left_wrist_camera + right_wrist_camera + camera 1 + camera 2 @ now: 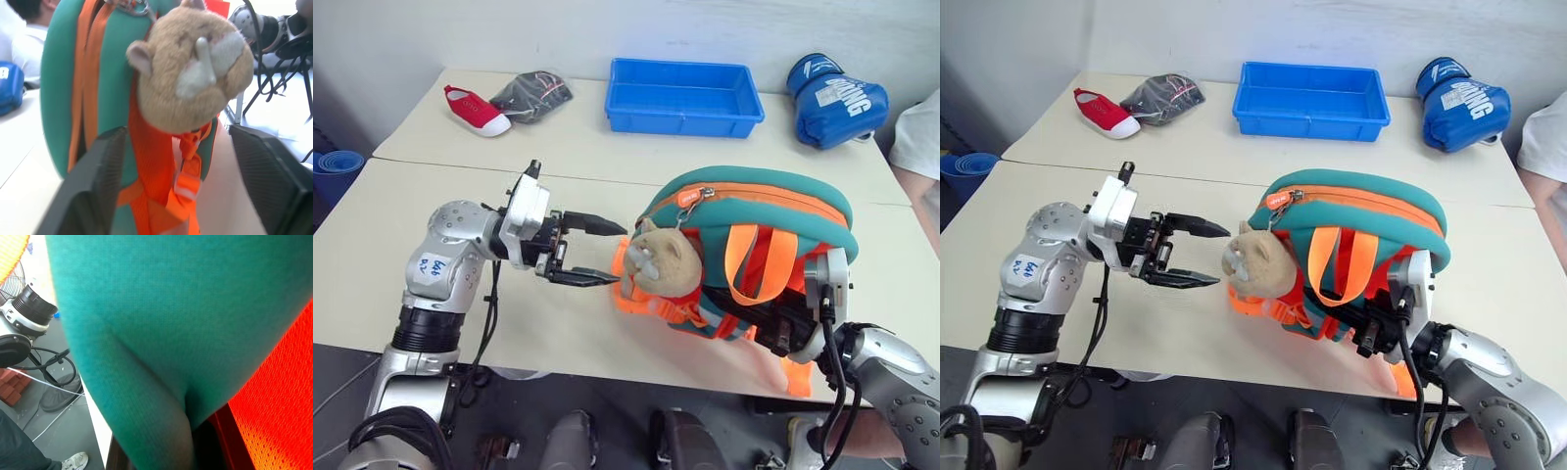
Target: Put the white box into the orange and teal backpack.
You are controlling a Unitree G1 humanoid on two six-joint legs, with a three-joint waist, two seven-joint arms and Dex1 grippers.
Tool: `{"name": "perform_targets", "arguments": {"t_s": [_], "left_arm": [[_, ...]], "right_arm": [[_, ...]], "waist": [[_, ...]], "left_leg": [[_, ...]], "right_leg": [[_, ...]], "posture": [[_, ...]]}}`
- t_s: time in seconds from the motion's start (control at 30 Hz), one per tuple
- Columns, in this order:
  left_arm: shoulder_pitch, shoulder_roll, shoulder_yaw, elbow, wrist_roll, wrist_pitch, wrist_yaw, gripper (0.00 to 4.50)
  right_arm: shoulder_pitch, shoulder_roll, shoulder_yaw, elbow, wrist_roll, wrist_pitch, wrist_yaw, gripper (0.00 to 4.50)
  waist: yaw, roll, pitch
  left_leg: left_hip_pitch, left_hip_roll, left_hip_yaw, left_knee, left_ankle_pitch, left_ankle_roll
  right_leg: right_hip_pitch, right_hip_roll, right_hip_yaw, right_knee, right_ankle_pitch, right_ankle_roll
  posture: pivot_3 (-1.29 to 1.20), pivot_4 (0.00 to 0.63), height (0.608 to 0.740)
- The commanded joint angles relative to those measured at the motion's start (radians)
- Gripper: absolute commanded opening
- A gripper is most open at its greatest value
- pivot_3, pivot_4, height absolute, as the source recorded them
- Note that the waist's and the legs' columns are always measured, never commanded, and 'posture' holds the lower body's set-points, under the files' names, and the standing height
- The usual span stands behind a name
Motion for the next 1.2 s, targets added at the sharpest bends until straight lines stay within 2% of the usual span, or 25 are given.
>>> {"name": "perform_targets", "arguments": {"t_s": [0.03, 0.2, 0.23, 0.3, 0.5, 0.6, 0.7, 0.87, 0.97, 1.07, 1.2], "left_arm": [[0.009, -0.036, -0.021, -0.085, -0.036, 0.015, 0.03, 4.48], [-0.001, -0.104, -0.047, -0.092, -0.027, -0.003, 0.057, 4.48], [-0.002, -0.105, -0.046, -0.092, -0.029, 0.0, 0.06, 4.3], [0.003, -0.101, -0.045, -0.089, -0.029, 0.009, 0.067, 3.91], [0.012, -0.069, -0.018, -0.025, 0.0, -0.009, 0.084, 2.12], [-0.033, -0.039, 0.013, 0.066, 0.026, -0.031, 0.099, 1.26], [-0.068, 0.01, 0.008, 0.114, 0.028, -0.016, 0.055, 0.61], [-0.134, 0.061, 0.052, 0.224, 0.032, 0.003, 0.079, 0.61], [-0.169, 0.103, 0.026, 0.364, 0.145, -0.044, 0.143, 0.61], [-0.186, 0.089, -0.019, 0.464, 0.227, -0.072, 0.188, 0.61], [-0.178, 0.021, -0.035, 0.473, 0.247, -0.06, 0.229, 0.61]], "right_arm": [[-0.014, -0.004, -0.014, -0.011, 0.004, -0.017, 0.009, 0.0], [-0.035, 0.002, -0.004, -0.001, -0.001, -0.017, 0.008, 0.0], [-0.037, 0.004, -0.003, 0.001, -0.002, -0.017, 0.007, 0.0], [-0.035, 0.008, 0.0, 0.002, -0.007, -0.02, 0.007, 0.0], [0.004, 0.03, -0.004, -0.027, -0.032, -0.036, -0.009, 0.0], [0.034, 0.038, -0.074, -0.038, -0.006, -0.054, -0.035, 0.0], [0.051, 0.034, -0.132, -0.034, 0.014, -0.064, -0.044, 0.0], [0.075, 0.057, -0.185, -0.043, 0.055, -0.08, -0.075, 0.0], [0.096, 0.073, -0.195, -0.057, 0.074, -0.087, -0.092, 0.0], [0.124, 0.084, -0.182, -0.076, 0.083, -0.091, -0.099, 0.0], [0.159, 0.105, -0.159, -0.106, 0.09, -0.097, -0.112, 0.0]], "waist": [[0.0, 0.0, 0.0], [0.0, 0.0, 0.0], [0.0, 0.0, 0.0], [0.0, 0.0, 0.0], [0.0, 0.0, 0.0], [0.0, 0.0, 0.0], [0.001, 0.0, 0.0], [0.0, 0.0, 0.0], [0.0, 0.0, 0.0], [0.0, 0.0, 0.0], [0.004, 0.0, 0.0]], "left_leg": [[0.0, 0.0, 0.0, 0.0, 0.0, 0.0], [0.0, 0.0, 0.0, 0.001, 0.0, 0.0], [0.0, 0.0, 0.0, 0.0, 0.0, 0.0], [0.0, 0.0, 0.0, 0.0, 0.0, 0.0], [0.0, 0.0, 0.0, 0.0, 0.0, 0.0], [0.0, 0.0, 0.0, 0.001, 0.0, 0.0], [0.0, 0.0, 0.0, 0.001, 0.0, 0.0], [0.0, 0.0, 0.0, 0.001, 0.0, 0.0], [0.0, 0.0, 0.0, 0.001, 0.0, 0.0], [0.0, 0.0, 0.0, 0.001, -0.001, 0.001], [-0.001, 0.0, 0.0, 0.001, -0.002, 0.003]], "right_leg": [[0.0, 0.0, 0.0, 0.0, 0.0, 0.0], [0.0, 0.0, 0.0, 0.0, 0.0, 0.0], [0.0, 0.0, 0.0, 0.0, 0.0, 0.0], [0.0, 0.0, 0.0, 0.0, 0.0, 0.0], [0.0, 0.0, 0.0, 0.0, 0.0, 0.0], [0.0, 0.0, 0.0, 0.001, 0.0, 0.0], [0.0, 0.0, 0.0, 0.001, 0.0, 0.0], [0.0, 0.0, 0.0, 0.001, 0.0, 0.0], [0.0, 0.0, 0.0, 0.001, 0.0, 0.0], [0.0, 0.0, 0.0, 0.001, 0.0, 0.0], [0.0, 0.0, -0.001, 0.0, 0.0, 0.001]], "posture": [[0.0, 0.15, 0.74], [0.0, 0.15, 0.74], [0.0, 0.15, 0.74], [0.0, 0.15, 0.74], [0.0, 0.15, 0.74], [0.0, 0.15, 0.74], [0.0, 0.15, 0.74], [0.0, 0.15, 0.74], [0.0, 0.15, 0.74], [0.0, 0.15, 0.74], [0.0, 0.15, 0.74]]}}
